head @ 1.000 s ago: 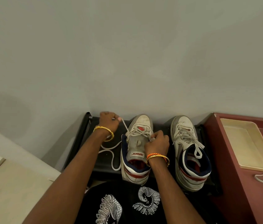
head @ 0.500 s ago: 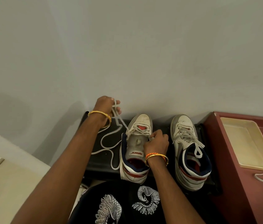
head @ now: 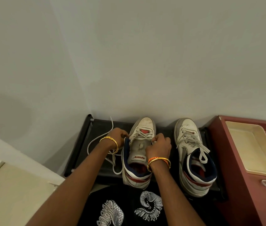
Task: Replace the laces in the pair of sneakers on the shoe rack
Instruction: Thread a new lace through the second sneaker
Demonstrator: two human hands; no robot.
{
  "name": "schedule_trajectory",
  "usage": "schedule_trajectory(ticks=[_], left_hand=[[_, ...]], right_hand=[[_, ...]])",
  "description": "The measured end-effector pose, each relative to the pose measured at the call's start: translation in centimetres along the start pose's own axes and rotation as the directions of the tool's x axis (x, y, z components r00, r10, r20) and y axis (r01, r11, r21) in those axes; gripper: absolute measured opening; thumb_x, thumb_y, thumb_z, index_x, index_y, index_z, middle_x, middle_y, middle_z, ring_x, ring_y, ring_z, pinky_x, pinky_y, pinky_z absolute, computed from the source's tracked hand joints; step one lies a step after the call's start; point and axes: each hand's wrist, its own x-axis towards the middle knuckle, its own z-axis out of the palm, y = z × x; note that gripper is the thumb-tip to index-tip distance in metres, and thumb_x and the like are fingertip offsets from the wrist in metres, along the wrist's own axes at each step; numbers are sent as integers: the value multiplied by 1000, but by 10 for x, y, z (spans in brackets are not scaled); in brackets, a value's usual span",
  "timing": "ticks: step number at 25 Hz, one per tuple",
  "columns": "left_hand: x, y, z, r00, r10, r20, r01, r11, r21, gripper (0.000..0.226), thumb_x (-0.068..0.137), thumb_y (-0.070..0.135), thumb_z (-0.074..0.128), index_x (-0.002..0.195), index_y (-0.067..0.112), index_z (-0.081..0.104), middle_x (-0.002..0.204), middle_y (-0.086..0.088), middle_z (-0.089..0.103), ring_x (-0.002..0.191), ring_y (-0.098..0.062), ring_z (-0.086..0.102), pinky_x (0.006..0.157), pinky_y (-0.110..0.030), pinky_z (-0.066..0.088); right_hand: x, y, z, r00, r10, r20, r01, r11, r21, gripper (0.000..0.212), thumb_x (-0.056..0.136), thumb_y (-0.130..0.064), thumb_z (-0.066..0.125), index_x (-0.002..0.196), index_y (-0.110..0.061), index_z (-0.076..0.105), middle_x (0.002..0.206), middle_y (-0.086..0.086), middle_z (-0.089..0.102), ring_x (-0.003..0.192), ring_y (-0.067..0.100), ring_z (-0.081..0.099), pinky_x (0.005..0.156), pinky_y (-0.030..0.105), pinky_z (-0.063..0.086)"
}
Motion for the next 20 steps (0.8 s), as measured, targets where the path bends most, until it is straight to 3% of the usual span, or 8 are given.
schedule_trajectory(ticks=[3,5,9,12,14,17,20], left_hand=[[0,0,-1,997,-66,-44,55,978,-201,13,91,8,54,94,3,66,101,-16,64,94,-24,58,87,-31,46],[-2,6,-10,993,-119,-17,109,947,-303,19,92,18,51,78,8,60,83,-11,57,77,-19,52,76,-32,44],[-25,32,-44,987,-157,-16,133,880,-456,21,92,21,50,75,12,58,92,-8,53,82,-19,45,78,-32,36],[-51,53,-70,996,-50,-79,0,842,-539,21,94,25,50,84,15,66,109,-2,54,103,-16,43,89,-29,28],[-71,72,-84,992,89,-92,-126,804,-581,23,95,24,49,83,19,69,105,5,61,102,-6,49,92,-19,26],[-98,98,-100,967,243,-78,-240,768,-593,24,95,26,49,84,23,71,88,4,71,78,2,63,65,-1,44],[-113,111,-107,961,239,-140,-273,740,-614,21,93,30,51,90,27,71,93,16,68,74,19,57,60,2,38]], right_hand=[[-1,0,0,1000,-7,2,7,1000,-1,27,83,-6,64,109,-8,58,117,13,48,108,27,49,87,35,50],[-1,0,-2,1000,-16,5,16,1000,-3,25,83,-7,63,107,-9,58,116,13,49,106,28,50,88,37,50],[-2,-6,-11,998,-60,-28,59,998,-38,14,86,-12,58,100,-14,61,115,9,54,112,27,46,95,37,38],[-5,-25,-30,977,-211,-31,212,938,275,10,84,-10,63,87,-20,63,100,1,63,106,21,56,92,31,46],[-13,-46,-49,922,-369,119,263,820,508,17,84,-10,65,96,-22,63,102,-5,65,106,14,59,87,20,49],[-28,-71,-66,821,-486,298,148,686,712,30,86,-14,65,115,-15,59,112,-3,67,110,10,60,92,27,49],[-30,-80,-73,884,-441,156,213,676,705,30,86,-25,66,114,-18,58,113,-6,65,107,6,59,88,24,48]])
